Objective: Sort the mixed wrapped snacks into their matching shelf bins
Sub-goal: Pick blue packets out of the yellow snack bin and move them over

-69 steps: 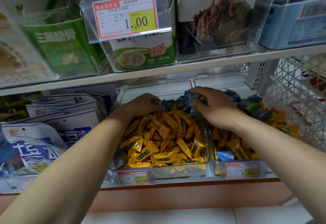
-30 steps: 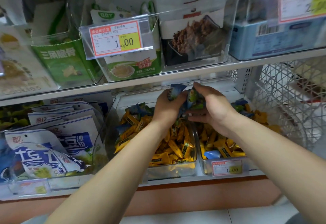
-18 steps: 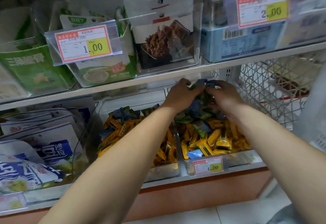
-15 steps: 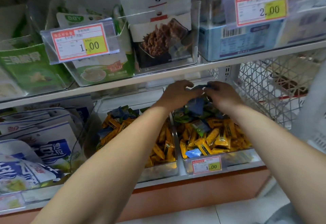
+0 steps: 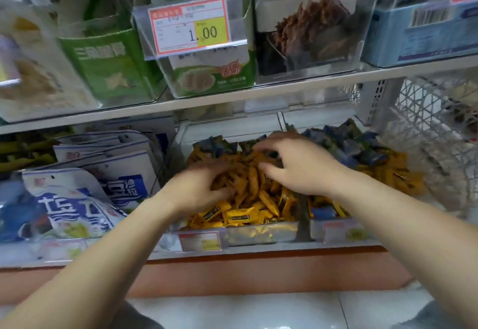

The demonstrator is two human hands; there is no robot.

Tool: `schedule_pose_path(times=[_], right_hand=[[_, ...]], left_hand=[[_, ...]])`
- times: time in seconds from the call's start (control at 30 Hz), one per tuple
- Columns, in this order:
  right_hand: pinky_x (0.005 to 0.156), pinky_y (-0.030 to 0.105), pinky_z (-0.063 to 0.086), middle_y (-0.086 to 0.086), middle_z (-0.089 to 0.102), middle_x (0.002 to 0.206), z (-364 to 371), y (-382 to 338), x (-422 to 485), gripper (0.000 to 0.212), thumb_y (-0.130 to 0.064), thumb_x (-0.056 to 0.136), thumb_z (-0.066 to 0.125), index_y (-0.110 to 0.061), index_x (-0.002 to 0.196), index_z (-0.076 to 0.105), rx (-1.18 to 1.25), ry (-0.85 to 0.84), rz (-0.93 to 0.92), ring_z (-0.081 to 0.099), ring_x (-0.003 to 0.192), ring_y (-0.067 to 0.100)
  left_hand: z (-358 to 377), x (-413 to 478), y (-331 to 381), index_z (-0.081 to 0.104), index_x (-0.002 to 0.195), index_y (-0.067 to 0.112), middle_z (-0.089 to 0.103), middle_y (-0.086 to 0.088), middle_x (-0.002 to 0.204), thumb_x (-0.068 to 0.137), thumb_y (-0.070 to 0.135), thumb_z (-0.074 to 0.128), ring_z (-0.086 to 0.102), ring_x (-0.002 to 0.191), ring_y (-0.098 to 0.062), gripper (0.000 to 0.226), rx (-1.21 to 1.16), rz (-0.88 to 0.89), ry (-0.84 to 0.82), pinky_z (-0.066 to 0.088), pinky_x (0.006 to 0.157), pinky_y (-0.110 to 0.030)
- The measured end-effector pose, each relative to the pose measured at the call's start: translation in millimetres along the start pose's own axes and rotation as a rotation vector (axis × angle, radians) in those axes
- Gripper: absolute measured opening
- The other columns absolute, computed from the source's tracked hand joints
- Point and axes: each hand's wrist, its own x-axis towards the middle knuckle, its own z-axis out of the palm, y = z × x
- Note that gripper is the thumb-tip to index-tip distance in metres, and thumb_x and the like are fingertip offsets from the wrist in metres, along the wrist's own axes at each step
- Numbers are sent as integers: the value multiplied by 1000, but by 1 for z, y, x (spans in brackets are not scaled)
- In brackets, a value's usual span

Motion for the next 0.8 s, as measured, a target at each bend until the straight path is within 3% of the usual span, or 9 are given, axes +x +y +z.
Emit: schedule_pose_path(times=[0.13, 0.2, 0.27, 0.33, 0.43, 0.53, 0.6, 0.7, 0.8], right_hand=[[111, 34, 35, -6, 18, 161, 25, -21, 15, 77, -62, 91, 48, -38, 154, 12, -141, -305, -65, 29, 143, 20], [113, 38, 34, -7, 17, 162, 39, -31, 22, 79, -70, 89, 41, -40, 154, 6, -159, -362, -105, 28, 144, 22], [109, 41, 37, -3, 28, 158, 49, -35, 28, 78, -72, 89, 37, -42, 153, 3, -193, -368, -114, 36, 139, 25], [99, 39, 45, -3, 41, 151, 52, -32, 31, 71, -69, 90, 37, -44, 150, 7, -301, -303, -126, 47, 129, 26], [77, 36, 50, -4, 52, 134, 49, -23, 35, 50, -59, 94, 36, -43, 140, 37, -477, -249, -158, 56, 111, 24], [88, 41, 48, -4, 55, 131, 47, -21, 37, 40, -46, 95, 41, -35, 132, 51, -566, -216, -19, 56, 114, 25], [94, 44, 43, 0, 59, 127, 49, -24, 39, 36, -38, 94, 43, -28, 127, 56, -640, -68, 53, 55, 115, 27], [90, 37, 42, -4, 58, 129, 50, -36, 42, 38, -41, 94, 44, -29, 128, 56, -366, 73, -20, 52, 117, 22], [95, 27, 38, -16, 46, 141, 58, -60, 51, 53, -64, 89, 37, -46, 139, 42, 37, -170, -136, 42, 127, 8]], left_hand=[[4, -19, -7, 51, 138, 38, 56, 12, 139, 92, 46, 59, 53, 124, -8, 47, -31, 80, 113, 47, 100, -34], [9, -25, -8, 57, 131, 31, 63, 10, 129, 94, 38, 59, 58, 116, -11, 37, -62, 114, 174, 50, 93, -36], [11, -29, -8, 60, 126, 25, 66, 5, 122, 96, 33, 58, 61, 111, -15, 31, -90, 114, 221, 51, 89, -37], [7, -32, -9, 58, 131, 24, 64, 4, 126, 98, 40, 54, 59, 115, -15, 37, -69, 94, 243, 49, 93, -36], [-6, -39, -15, 48, 140, 32, 61, 5, 131, 93, 57, 49, 58, 116, -18, 53, 133, 40, 288, 52, 89, -36], [-19, -51, -32, 53, 133, 34, 62, 4, 128, 89, 58, 56, 58, 113, -21, 50, 248, -42, 305, 51, 89, -38], [-20, -59, -45, 55, 132, 34, 59, 6, 132, 86, 58, 59, 52, 120, -20, 53, 271, -80, 282, 47, 96, -38], [-15, -70, -57, 55, 133, 31, 55, 8, 138, 83, 59, 61, 43, 127, -20, 58, 230, -85, 275, 44, 102, -40], [-11, -77, -62, 62, 126, 32, 51, 11, 143, 83, 55, 62, 39, 129, -19, 48, 193, -66, 280, 45, 100, -38]])
